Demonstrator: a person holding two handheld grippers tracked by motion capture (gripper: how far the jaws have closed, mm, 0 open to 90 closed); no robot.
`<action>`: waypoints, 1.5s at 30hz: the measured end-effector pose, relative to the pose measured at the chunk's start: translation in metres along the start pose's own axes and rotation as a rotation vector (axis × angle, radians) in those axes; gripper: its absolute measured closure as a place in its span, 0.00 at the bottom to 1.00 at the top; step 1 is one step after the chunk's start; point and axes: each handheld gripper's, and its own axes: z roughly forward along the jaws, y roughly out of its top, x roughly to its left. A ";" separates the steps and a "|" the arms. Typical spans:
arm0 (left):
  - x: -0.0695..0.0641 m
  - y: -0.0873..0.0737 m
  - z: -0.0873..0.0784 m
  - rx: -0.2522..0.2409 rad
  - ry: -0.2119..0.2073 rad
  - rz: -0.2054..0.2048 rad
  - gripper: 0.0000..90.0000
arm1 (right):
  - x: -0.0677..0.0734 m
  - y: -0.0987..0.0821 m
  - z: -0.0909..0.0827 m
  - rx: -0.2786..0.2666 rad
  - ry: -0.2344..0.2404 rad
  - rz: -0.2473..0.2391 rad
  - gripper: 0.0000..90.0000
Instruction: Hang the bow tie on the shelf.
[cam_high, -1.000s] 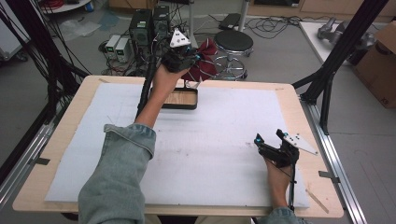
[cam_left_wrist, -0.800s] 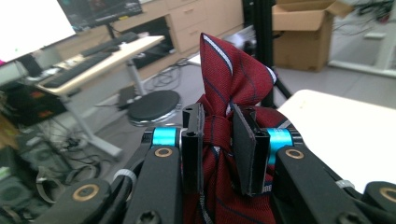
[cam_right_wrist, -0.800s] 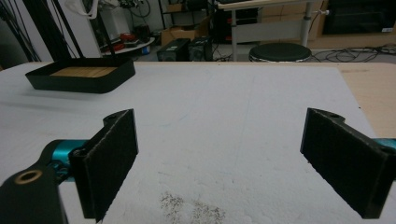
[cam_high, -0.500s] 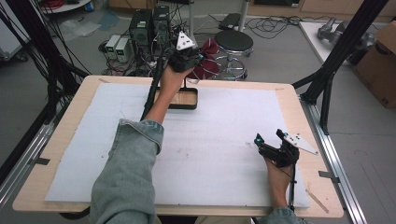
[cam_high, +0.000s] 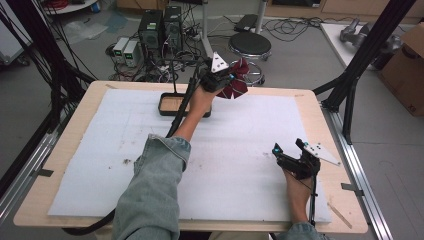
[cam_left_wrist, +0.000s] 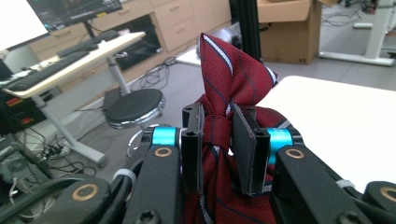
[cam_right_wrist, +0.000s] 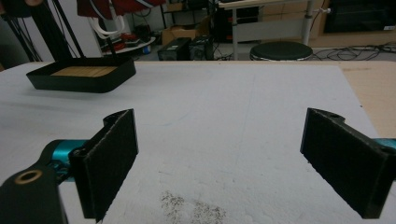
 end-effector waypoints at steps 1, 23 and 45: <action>-0.002 -0.002 0.002 0.004 0.000 -0.001 0.82 | 0.000 0.000 0.000 0.001 0.000 0.002 0.11; -0.015 -0.039 0.020 0.090 -0.022 -0.013 0.78 | 0.000 0.000 0.000 0.004 -0.001 0.002 0.11; -0.013 -0.030 -0.065 0.026 -0.118 -0.071 0.52 | -0.001 0.000 0.001 0.001 -0.009 0.007 0.11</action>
